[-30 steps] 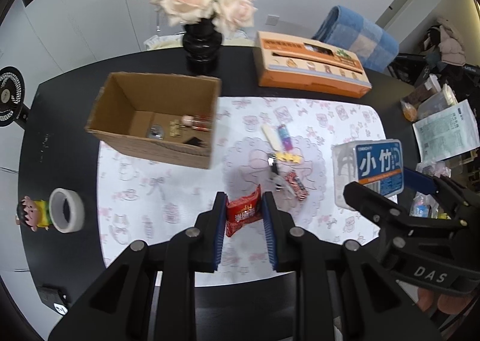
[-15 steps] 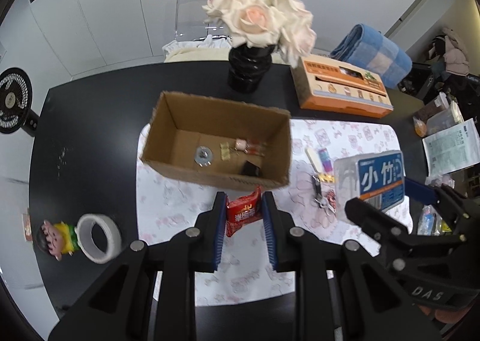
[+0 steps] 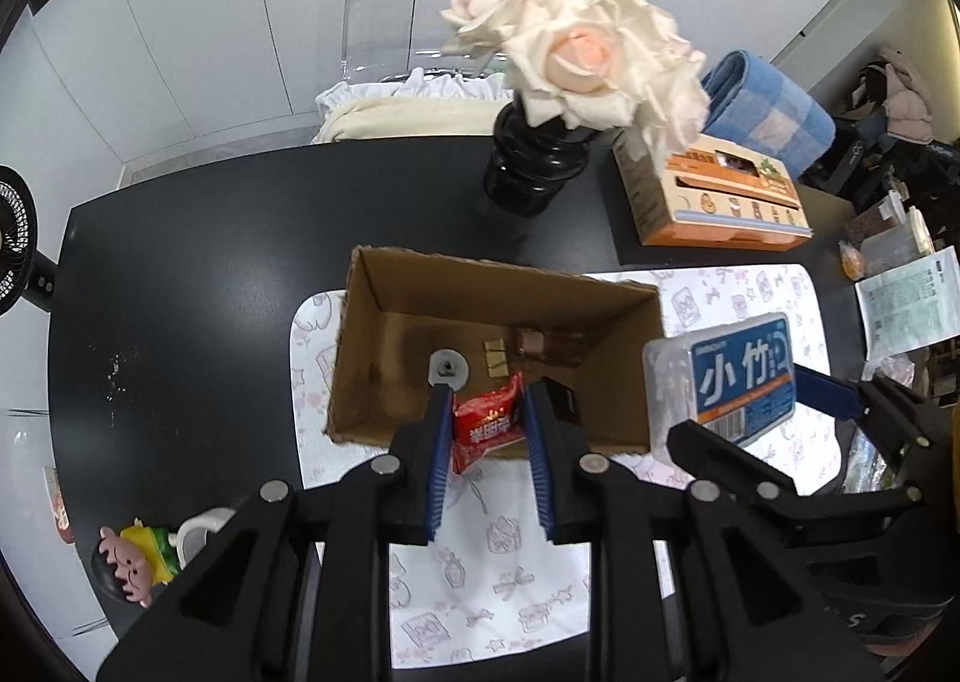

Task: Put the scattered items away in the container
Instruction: 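Open the right gripper releasing the floss box while the left gripper releases the candy into the box, then withdraw both tools over the mat and lower the right gripper toward the red-and-white candy bar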

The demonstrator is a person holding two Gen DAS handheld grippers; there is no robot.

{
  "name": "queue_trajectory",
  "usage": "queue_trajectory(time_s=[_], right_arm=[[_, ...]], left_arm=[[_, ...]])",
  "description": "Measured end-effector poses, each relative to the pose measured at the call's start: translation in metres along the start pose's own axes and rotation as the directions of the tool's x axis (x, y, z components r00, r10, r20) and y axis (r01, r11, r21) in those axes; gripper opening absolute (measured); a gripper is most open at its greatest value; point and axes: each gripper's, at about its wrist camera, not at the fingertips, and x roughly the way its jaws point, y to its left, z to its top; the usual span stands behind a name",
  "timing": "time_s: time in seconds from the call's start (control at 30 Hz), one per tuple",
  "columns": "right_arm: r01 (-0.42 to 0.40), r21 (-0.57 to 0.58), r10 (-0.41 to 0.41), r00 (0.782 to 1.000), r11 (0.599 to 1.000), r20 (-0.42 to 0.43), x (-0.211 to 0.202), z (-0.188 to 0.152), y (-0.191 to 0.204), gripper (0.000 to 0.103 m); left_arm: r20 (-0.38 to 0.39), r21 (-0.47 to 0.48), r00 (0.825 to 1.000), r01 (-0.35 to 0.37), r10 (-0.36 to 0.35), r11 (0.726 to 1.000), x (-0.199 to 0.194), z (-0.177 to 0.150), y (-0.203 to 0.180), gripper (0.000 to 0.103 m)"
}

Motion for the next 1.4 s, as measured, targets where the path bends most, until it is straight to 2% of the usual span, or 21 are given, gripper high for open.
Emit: queue_trajectory(time_s=[0.17,0.3,0.37,0.4,0.47,0.53,0.67,0.93,1.17,1.4], right_arm=[[0.000,0.003,0.001,1.000,1.000,-0.017,0.013,0.008,0.002,0.088],[0.000,-0.001,0.000,1.000,1.000,-0.021,0.018,0.013,0.002,0.089],[0.004,-0.001,-0.004,1.000,1.000,-0.019,0.020,0.015,0.002,0.089],[0.008,-0.001,-0.008,1.000,1.000,-0.021,0.020,0.016,0.002,0.090],[0.021,0.000,-0.021,1.000,1.000,-0.020,0.020,0.017,0.000,0.098],[0.047,0.005,-0.047,0.999,0.999,-0.009,0.016,0.016,-0.004,0.103],[0.064,0.004,-0.064,0.998,0.998,-0.013,0.010,0.012,-0.012,0.103],[0.064,0.020,-0.064,0.998,0.998,-0.007,-0.008,-0.006,-0.029,0.103],[0.067,0.038,-0.068,0.998,0.997,0.007,-0.029,-0.031,-0.048,0.103],[0.081,0.083,-0.082,0.996,0.993,0.015,-0.048,-0.064,-0.084,0.103]], left_arm=[[-0.009,-0.006,1.000,0.006,-0.006,1.000,0.010,0.008,0.010,0.025],[-0.009,-0.011,1.000,-0.001,0.001,1.000,0.013,0.012,0.015,0.035],[-0.010,-0.024,1.000,-0.010,0.010,1.000,0.013,0.014,0.018,0.056],[-0.011,-0.032,1.000,-0.019,0.019,0.999,0.013,0.014,0.020,0.060],[-0.013,-0.050,0.999,-0.030,0.029,0.998,0.013,0.014,0.026,0.080],[-0.014,-0.061,0.999,-0.032,0.032,0.998,0.011,0.014,0.030,0.091],[-0.017,-0.060,0.999,-0.045,0.044,0.997,0.006,0.012,0.029,0.096],[-0.016,-0.039,0.999,-0.045,0.045,0.998,-0.004,-0.002,0.007,0.097],[-0.009,-0.012,0.999,-0.043,0.043,0.999,-0.014,-0.022,-0.028,0.097],[-0.009,0.028,1.000,-0.027,0.027,0.999,-0.018,-0.043,-0.072,0.097]])
